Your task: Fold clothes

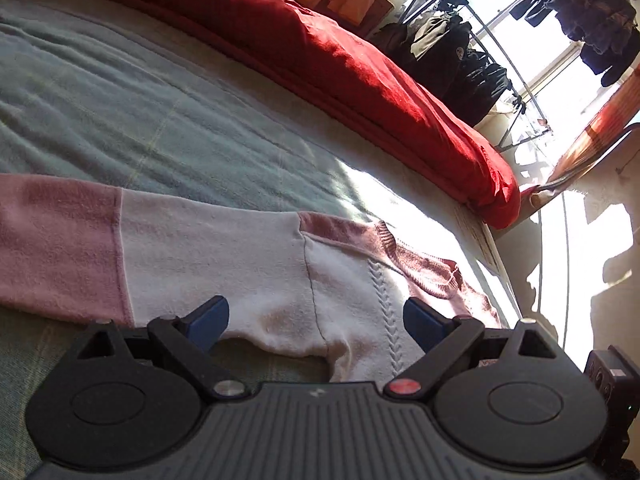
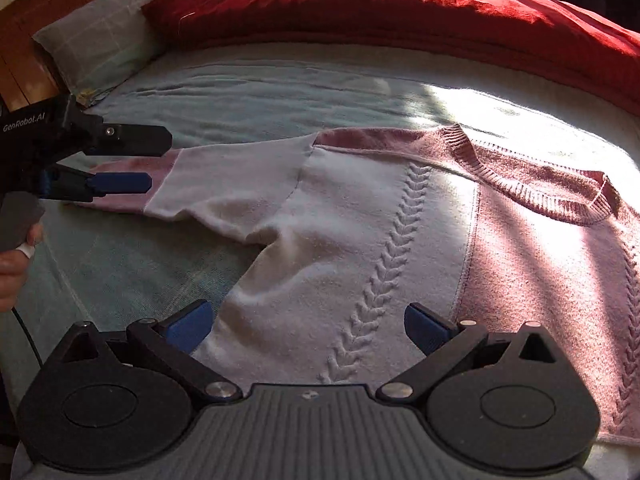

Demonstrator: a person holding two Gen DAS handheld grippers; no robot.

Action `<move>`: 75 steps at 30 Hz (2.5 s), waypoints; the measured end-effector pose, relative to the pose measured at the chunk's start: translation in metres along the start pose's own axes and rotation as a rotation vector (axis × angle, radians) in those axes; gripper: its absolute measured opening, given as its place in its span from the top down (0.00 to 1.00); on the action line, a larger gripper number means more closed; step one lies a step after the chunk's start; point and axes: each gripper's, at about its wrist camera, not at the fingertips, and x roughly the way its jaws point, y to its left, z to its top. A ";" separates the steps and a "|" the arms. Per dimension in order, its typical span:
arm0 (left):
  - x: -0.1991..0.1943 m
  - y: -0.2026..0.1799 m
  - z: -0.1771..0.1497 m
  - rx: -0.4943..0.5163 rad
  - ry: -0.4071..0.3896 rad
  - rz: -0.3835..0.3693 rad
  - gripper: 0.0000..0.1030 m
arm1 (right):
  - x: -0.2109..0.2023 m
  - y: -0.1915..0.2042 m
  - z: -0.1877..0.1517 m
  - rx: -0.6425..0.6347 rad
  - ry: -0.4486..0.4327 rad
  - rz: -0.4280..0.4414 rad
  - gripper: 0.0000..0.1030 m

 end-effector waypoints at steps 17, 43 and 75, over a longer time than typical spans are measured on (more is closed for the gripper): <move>0.035 0.010 -0.010 -0.004 0.063 0.153 0.09 | -0.021 -0.043 -0.039 0.110 0.029 -0.024 0.00; 0.080 -0.074 -0.047 0.119 0.160 0.012 0.13 | -0.068 -0.059 -0.069 0.173 0.024 -0.036 0.00; 0.029 -0.159 -0.248 0.552 0.200 0.320 0.08 | -0.142 -0.134 -0.231 0.470 -0.090 -0.217 0.00</move>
